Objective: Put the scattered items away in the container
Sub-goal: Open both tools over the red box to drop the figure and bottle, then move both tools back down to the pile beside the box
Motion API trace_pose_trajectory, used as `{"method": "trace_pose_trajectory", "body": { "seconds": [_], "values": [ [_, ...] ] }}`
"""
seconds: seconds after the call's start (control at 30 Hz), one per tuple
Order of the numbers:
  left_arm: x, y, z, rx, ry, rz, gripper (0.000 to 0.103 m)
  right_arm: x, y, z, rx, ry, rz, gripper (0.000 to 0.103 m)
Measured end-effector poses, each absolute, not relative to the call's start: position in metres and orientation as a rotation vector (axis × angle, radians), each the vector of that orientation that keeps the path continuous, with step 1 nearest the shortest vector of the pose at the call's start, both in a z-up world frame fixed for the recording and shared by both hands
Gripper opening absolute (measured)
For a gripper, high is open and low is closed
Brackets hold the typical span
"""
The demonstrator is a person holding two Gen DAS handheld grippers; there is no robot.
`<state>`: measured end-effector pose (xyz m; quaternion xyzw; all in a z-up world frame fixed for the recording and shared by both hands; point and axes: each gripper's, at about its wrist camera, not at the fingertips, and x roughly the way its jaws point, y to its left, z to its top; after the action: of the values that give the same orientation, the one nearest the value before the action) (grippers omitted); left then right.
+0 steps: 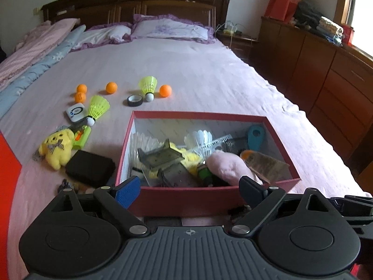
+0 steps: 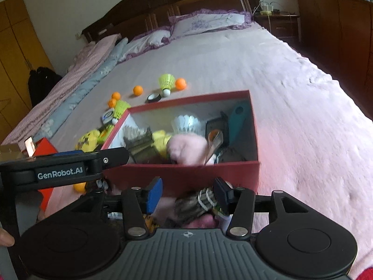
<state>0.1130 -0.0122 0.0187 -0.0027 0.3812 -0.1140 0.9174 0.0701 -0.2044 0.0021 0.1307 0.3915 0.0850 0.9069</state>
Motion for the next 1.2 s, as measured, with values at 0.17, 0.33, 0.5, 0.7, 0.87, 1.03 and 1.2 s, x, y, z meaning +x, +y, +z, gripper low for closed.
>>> {"method": "trace_pose_trajectory", "body": {
  "seconds": [0.17,0.33,0.5,0.7,0.87,1.03,1.2],
  "values": [
    [0.096,-0.009,0.018,-0.005,0.786,-0.231,0.096,0.051,-0.199,0.003,0.251,0.815,0.186,0.059],
    [0.08,-0.006,0.012,0.009,0.811,-0.228,0.096,0.03,-0.196,-0.005,0.233,0.834,0.203,0.061],
    [0.065,0.0,0.002,0.012,0.838,-0.226,0.097,0.016,-0.195,-0.012,0.213,0.84,0.21,0.067],
    [0.038,0.016,-0.016,0.019,0.875,-0.208,0.099,-0.005,-0.203,-0.024,0.21,0.841,0.182,0.072],
    [0.017,0.031,-0.036,0.022,0.925,-0.201,0.099,-0.018,-0.205,-0.042,0.188,0.874,0.186,0.072],
    [0.001,0.043,-0.051,0.019,0.96,-0.194,0.099,-0.025,-0.194,-0.059,0.165,0.908,0.245,0.061],
    [-0.006,0.053,-0.058,0.017,0.981,-0.171,0.099,-0.025,-0.172,-0.073,0.148,0.955,0.356,0.047]
  ]
}}
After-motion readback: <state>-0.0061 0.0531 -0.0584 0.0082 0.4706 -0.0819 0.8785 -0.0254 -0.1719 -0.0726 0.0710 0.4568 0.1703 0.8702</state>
